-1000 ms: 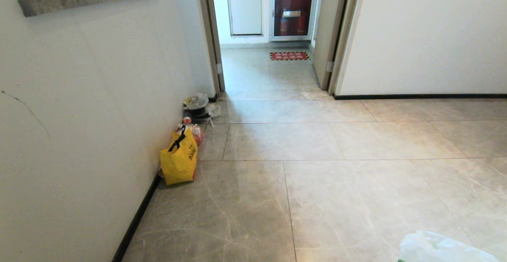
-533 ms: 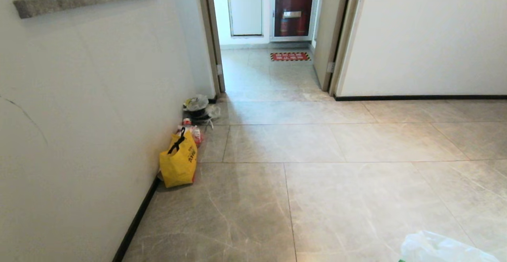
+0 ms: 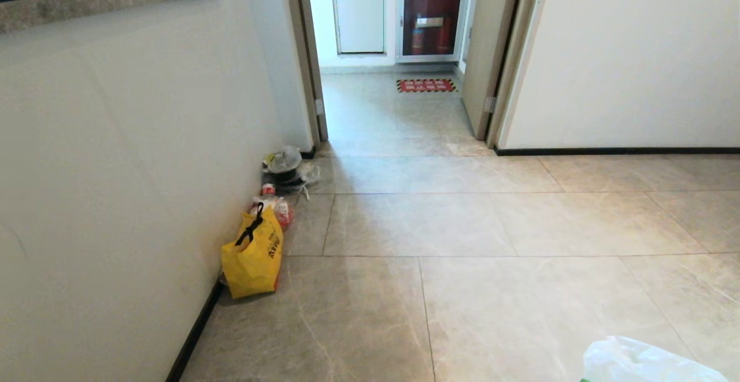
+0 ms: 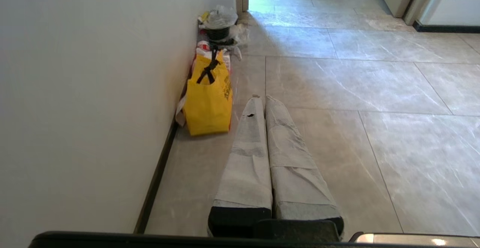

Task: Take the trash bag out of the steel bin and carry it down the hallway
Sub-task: Put the trash bag at the door

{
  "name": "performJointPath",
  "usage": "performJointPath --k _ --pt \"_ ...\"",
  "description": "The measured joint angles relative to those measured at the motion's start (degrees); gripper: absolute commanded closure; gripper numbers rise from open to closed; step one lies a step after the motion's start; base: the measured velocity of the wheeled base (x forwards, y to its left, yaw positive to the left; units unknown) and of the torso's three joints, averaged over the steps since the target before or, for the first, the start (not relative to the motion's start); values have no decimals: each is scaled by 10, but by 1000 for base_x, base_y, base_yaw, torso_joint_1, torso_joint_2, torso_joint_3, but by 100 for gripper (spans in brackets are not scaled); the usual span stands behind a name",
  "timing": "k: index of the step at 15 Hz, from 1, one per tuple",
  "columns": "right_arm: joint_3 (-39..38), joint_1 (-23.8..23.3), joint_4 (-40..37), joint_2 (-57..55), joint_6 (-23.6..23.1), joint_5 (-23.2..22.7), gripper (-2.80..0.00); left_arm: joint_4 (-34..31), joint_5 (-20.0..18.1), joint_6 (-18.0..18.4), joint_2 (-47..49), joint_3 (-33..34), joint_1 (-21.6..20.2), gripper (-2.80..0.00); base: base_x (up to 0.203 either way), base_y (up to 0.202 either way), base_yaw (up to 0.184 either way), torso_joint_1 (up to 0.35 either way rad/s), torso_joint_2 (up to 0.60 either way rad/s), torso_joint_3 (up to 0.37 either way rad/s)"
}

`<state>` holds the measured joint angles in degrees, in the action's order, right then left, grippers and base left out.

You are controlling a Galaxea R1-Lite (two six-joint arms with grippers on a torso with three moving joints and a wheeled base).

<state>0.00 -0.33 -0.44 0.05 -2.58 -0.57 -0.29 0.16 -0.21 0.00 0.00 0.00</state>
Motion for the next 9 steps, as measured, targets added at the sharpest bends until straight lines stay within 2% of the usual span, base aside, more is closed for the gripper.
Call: performJointPath --k 9 --pt "0 0 0 0 0 0 0 0 0 0 0 0 0 0 186 0 1 3 3 2"
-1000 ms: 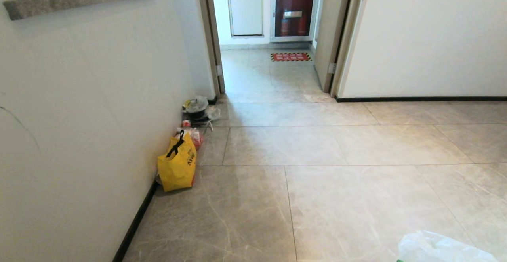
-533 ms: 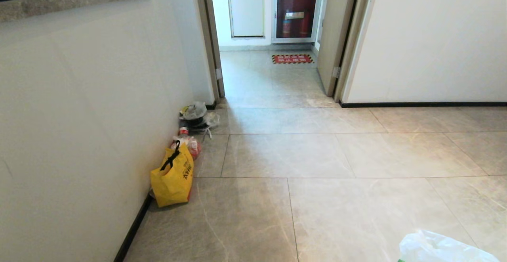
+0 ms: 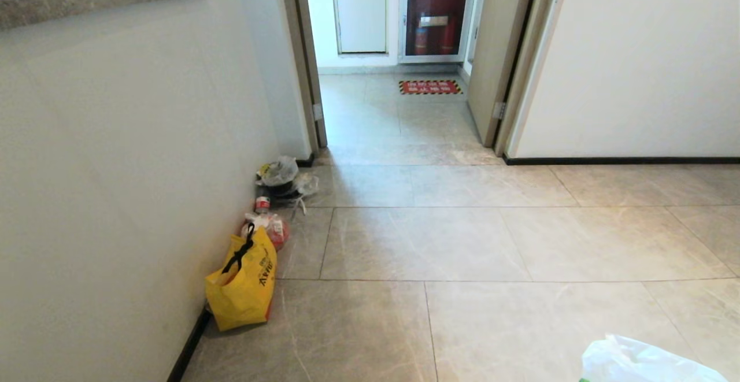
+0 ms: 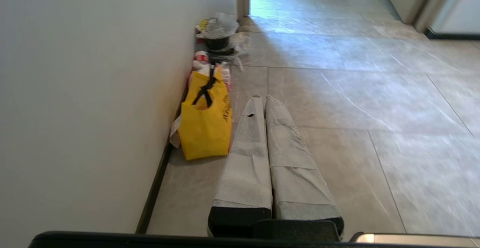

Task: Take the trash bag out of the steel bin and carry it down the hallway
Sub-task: Put the trash bag at the door

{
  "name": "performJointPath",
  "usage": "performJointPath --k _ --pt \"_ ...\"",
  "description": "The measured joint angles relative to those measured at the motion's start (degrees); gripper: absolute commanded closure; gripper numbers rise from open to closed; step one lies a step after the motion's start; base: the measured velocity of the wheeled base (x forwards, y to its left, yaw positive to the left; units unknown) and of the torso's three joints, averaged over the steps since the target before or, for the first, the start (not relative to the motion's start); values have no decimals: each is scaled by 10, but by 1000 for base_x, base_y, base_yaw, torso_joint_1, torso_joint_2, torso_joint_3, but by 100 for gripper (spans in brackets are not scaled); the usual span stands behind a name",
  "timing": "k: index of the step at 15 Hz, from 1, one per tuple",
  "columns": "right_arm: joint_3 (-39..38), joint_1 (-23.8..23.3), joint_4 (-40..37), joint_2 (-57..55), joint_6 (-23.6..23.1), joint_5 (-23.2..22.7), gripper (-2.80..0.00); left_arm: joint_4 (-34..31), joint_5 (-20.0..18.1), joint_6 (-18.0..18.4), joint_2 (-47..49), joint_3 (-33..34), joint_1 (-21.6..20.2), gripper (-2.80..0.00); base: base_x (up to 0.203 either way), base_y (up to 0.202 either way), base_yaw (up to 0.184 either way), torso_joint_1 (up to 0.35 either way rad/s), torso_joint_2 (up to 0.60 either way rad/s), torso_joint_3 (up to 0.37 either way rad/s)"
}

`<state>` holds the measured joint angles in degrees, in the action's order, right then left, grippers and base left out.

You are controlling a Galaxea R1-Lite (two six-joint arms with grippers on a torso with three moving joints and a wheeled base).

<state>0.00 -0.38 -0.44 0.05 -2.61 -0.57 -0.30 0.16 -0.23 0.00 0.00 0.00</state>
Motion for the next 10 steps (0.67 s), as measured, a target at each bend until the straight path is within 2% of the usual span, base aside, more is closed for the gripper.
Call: performJointPath --k 3,4,10 --pt "0 0 0 0 0 0 0 1 0 -2 0 0 0 0 181 0 2 3 1 -1" --pt "0 -1 0 0 0 0 0 0 0 -2 0 0 0 0 70 0 2 2 6 -2" --pt "0 1 0 0 -3 -2 0 1 0 -1 0 0 0 0 0 0 0 0 0 0"
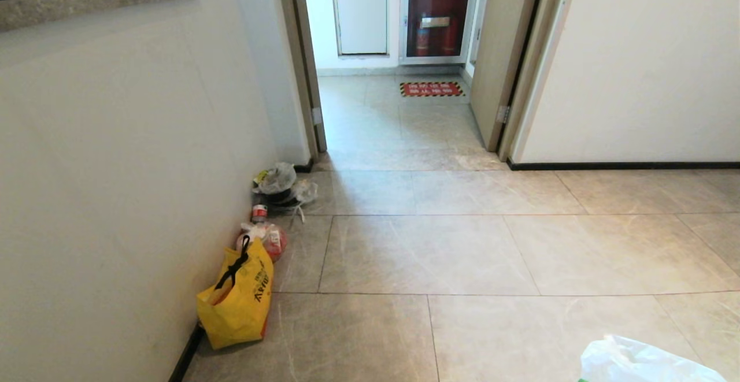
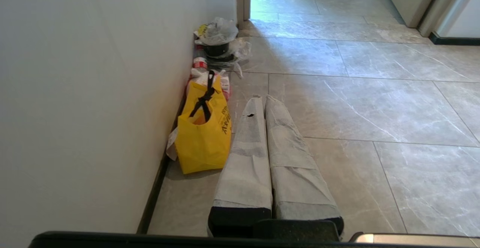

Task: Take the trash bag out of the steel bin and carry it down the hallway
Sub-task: Put the trash bag at the door

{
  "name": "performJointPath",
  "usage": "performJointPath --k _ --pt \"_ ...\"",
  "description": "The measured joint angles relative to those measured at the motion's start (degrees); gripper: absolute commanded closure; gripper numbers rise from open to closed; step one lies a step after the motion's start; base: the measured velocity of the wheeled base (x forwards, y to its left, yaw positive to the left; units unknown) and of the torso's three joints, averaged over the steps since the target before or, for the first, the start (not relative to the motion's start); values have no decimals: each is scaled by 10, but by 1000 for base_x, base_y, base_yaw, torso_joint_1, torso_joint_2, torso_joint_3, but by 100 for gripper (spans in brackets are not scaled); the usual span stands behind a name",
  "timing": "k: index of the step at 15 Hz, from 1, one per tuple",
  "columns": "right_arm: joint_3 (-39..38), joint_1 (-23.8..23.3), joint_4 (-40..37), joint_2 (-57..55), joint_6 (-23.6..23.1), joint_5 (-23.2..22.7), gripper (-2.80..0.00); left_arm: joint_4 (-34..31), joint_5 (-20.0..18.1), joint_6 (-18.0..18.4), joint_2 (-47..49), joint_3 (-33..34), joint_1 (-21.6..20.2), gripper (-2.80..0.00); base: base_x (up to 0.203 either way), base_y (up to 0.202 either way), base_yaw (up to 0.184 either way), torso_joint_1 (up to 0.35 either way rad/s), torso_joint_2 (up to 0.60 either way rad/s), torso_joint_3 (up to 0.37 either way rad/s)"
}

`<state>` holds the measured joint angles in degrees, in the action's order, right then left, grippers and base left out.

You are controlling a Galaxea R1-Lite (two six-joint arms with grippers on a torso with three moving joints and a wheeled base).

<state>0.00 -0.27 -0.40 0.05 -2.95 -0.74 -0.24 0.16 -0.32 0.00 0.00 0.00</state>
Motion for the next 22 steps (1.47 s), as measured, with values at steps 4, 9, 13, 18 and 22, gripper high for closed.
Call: performJointPath --k 4,9,13,18,22 --pt "0 -1 1 0 2 0 0 0 0 0 0 0 0 0 0 0 0 0 0 0" --pt "0 -1 0 0 4 1 0 0 0 0 0 0 0 0 0 0 0 0 0 0" --pt "0 -1 0 0 3 1 0 0 0 1 0 0 0 0 0 0 0 0 0 0" --pt "0 -1 1 0 2 1 0 0 0 0 0 0 0 0 0 0 0 0 0 0" --pt "0 -1 1 0 3 1 0 0 0 0 0 0 0 0 -1 4 -47 2 2 1"
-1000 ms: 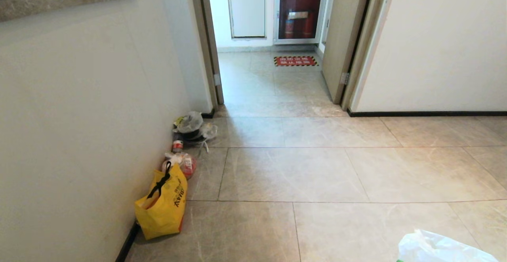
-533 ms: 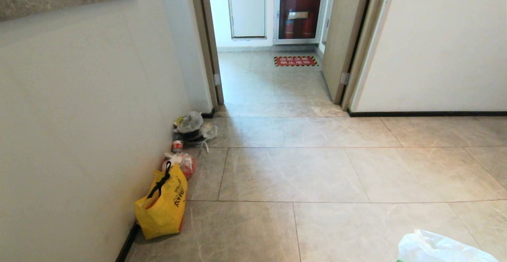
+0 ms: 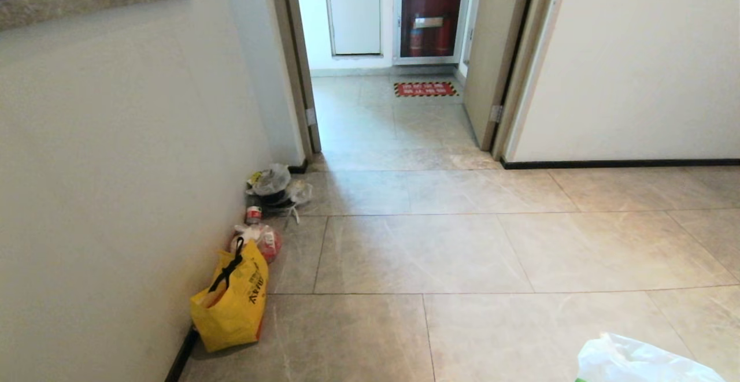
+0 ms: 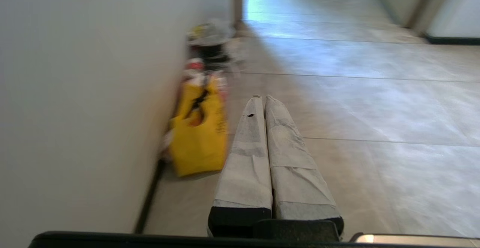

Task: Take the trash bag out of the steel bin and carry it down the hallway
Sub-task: Put the trash bag at the door

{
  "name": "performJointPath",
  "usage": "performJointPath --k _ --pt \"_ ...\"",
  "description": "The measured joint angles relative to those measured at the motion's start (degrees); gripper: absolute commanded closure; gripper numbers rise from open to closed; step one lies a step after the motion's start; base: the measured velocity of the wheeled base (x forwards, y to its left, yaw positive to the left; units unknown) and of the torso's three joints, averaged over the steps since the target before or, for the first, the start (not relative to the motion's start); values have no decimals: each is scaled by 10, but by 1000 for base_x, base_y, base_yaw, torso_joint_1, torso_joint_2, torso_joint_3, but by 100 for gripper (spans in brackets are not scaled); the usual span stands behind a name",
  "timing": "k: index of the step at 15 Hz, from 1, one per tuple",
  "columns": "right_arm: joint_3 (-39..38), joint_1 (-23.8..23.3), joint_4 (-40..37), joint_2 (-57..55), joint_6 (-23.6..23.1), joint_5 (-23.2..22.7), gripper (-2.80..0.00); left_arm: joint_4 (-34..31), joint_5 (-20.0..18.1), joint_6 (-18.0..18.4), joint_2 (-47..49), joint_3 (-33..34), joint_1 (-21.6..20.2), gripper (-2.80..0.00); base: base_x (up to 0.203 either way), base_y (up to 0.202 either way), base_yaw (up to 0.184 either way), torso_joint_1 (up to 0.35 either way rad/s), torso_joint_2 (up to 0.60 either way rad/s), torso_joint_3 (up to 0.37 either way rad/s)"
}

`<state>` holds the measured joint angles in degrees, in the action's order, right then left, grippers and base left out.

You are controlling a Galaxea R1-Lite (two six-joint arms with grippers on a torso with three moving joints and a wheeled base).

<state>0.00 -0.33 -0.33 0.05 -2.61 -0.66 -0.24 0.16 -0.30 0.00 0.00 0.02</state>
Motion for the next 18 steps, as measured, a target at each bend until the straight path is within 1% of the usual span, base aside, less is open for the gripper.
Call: performJointPath --k 12,18 --pt "0 0 1 0 -5 -1 0 0 0 1 0 0 0 0 0 9 -163 2 2 4" --pt "0 0 1 0 -4 -1 0 0 0 2 0 0 0 0 0 0 -12 1 0 0"
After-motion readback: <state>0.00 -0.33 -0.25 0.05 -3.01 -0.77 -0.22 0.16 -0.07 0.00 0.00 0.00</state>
